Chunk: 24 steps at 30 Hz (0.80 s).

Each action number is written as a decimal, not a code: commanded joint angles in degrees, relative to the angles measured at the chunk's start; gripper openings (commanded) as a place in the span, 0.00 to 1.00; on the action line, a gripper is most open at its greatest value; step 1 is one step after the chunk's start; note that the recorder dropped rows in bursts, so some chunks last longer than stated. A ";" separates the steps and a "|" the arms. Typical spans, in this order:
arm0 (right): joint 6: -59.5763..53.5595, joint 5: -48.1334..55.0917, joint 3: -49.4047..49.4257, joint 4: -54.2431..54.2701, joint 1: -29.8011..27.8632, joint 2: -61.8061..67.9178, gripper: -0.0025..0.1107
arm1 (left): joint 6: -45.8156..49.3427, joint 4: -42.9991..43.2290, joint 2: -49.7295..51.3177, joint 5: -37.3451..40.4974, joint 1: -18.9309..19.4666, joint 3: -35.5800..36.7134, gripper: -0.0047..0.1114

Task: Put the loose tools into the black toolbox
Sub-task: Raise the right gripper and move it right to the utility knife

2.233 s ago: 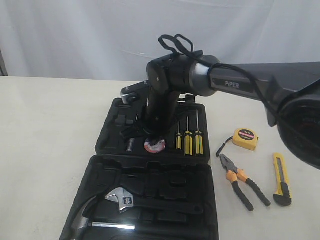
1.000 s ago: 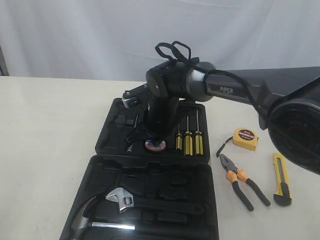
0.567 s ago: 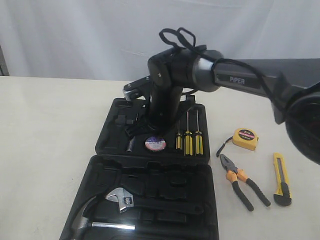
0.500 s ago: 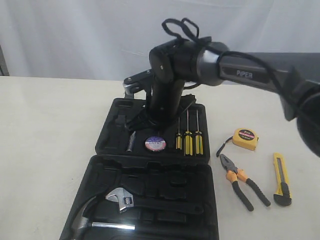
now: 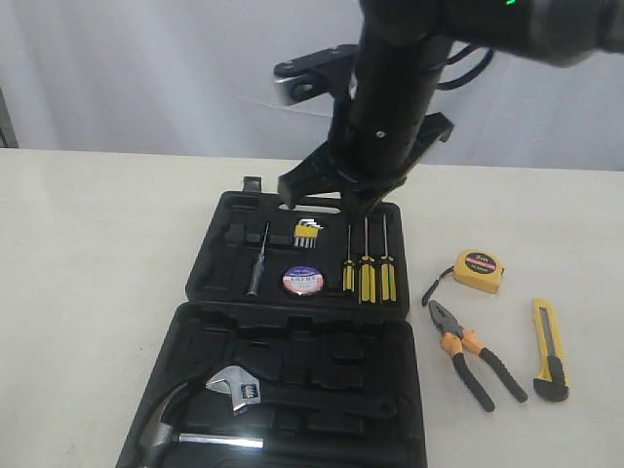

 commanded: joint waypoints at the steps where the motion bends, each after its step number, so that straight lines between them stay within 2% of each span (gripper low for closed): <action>1: 0.73 0.76 9.63 -1.07 -3.79 -10.33 0.02 | -0.07 -0.14 -0.16 -0.03 -0.12 0.12 0.04; 6: 1.66 0.76 23.09 -0.96 -12.32 -20.61 0.02 | -0.07 -0.14 -0.16 -0.03 -0.12 0.12 0.04; 13: 5.60 -10.64 40.68 -0.96 -26.71 -28.13 0.02 | -0.07 -0.14 -0.16 -0.03 -0.12 0.12 0.04; 18: 7.73 -17.82 45.20 -0.41 -29.28 -26.27 0.02 | -0.07 -0.14 -0.16 -0.03 -0.12 0.12 0.04; 24: 8.66 -19.63 45.32 -1.13 -29.28 -19.19 0.03 | -0.07 -0.14 -0.16 -0.03 -0.12 0.12 0.04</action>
